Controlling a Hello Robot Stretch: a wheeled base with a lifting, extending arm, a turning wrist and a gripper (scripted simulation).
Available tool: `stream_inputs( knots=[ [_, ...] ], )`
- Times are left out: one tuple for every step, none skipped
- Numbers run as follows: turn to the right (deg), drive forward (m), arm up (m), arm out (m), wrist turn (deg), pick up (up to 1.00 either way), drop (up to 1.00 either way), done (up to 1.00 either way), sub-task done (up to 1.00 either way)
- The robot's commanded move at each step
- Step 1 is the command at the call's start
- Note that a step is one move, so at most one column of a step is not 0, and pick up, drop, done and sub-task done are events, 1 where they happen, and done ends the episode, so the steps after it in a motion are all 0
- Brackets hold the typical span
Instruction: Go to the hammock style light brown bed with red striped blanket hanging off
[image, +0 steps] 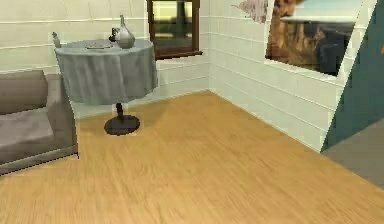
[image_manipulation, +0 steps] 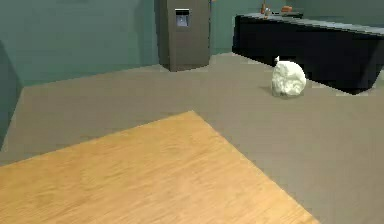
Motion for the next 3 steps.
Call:
stream_inputs(
  knots=[
    [45.0, 0.00, 0.00, 0.00, 0.0, 0.00, 0.00, 0.00, 0.00],
    [45.0, 0.00, 0.00, 0.00, 0.0, 0.00, 0.00, 0.00, 0.00],
    [45.0, 0.00, 0.00, 0.00, 0.0, 0.00, 0.00, 0.00, 0.00]
  ],
)
